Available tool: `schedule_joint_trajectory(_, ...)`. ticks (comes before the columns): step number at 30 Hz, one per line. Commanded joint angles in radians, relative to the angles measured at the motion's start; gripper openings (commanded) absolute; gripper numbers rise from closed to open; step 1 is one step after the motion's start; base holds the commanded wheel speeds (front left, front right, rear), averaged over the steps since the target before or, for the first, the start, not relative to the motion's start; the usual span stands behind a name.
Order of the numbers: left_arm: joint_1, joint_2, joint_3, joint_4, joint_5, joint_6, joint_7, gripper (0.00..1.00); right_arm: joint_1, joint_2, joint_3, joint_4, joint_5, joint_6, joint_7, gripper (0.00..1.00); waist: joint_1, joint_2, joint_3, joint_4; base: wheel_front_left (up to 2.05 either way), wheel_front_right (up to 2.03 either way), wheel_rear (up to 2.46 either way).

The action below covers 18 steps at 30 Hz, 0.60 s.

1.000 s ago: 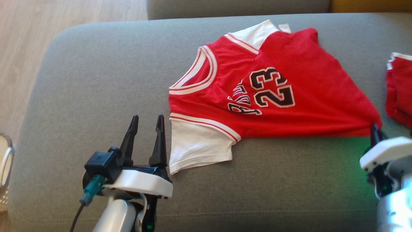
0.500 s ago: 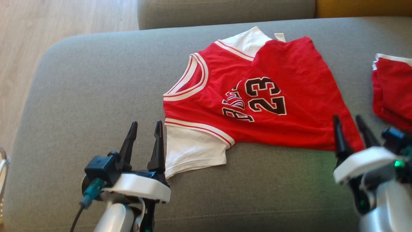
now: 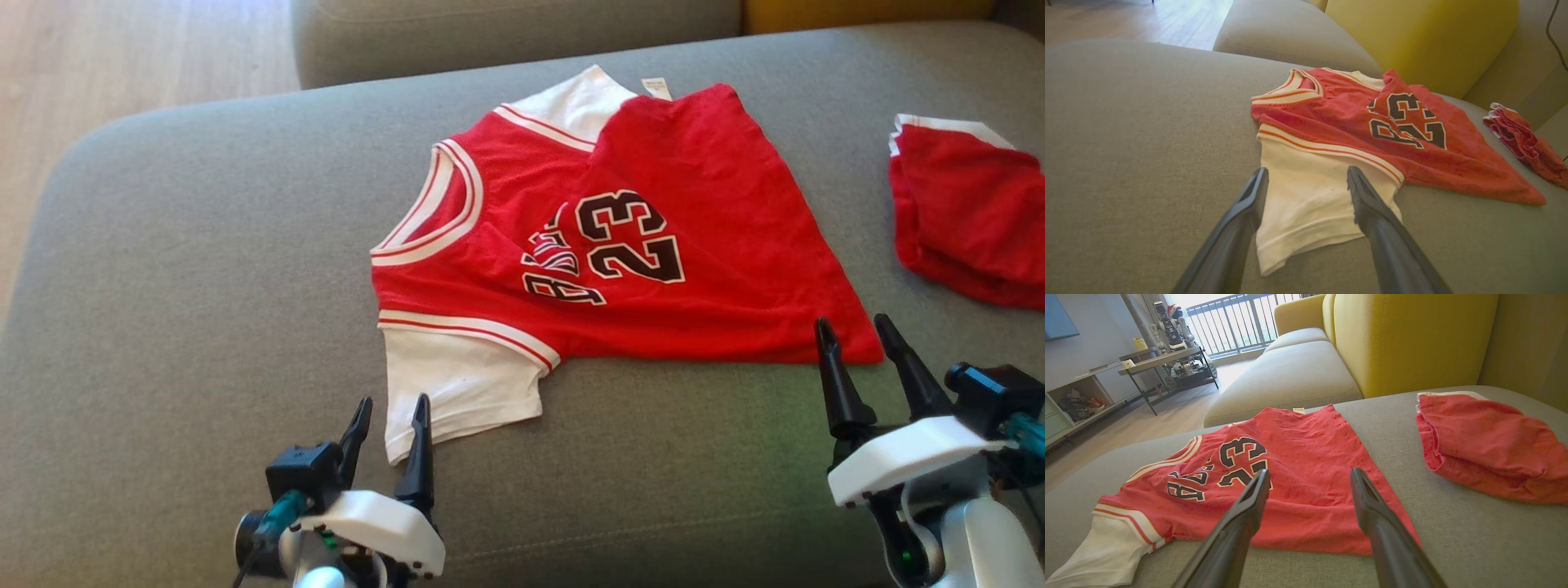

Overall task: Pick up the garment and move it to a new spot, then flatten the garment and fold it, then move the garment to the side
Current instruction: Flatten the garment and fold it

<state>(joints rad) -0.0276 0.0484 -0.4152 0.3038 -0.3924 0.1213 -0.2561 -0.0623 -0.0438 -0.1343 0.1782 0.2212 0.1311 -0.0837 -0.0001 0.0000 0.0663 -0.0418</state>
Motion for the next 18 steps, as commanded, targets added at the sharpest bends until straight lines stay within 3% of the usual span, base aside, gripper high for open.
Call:
schedule_joint_trajectory(1, -0.053, 0.002, 0.022, -0.010, -0.016, 0.011, -0.006, 1.00, -0.022, -0.007, 0.020, -0.041, 0.007, 0.000, -0.001, 1.00, 0.0001, 0.0000, 0.008, -0.008, 0.00, 0.00, 0.00)
schedule_joint_trajectory(7, -0.092, 0.002, -0.001, 0.161, -0.060, 0.081, -0.006, 1.00, -0.024, -0.006, 0.014, -0.049, 0.007, 0.000, -0.003, 1.00, 0.0001, 0.0000, 0.023, -0.025, 0.00, 0.00, 0.00)
schedule_joint_trajectory(18, -0.159, 0.002, -0.034, 0.321, -0.145, 0.099, -0.005, 1.00, -0.029, -0.006, 0.007, -0.033, 0.010, 0.000, -0.010, 1.00, 0.0001, 0.0000, 0.023, -0.031, 0.00, 0.00, 0.00)
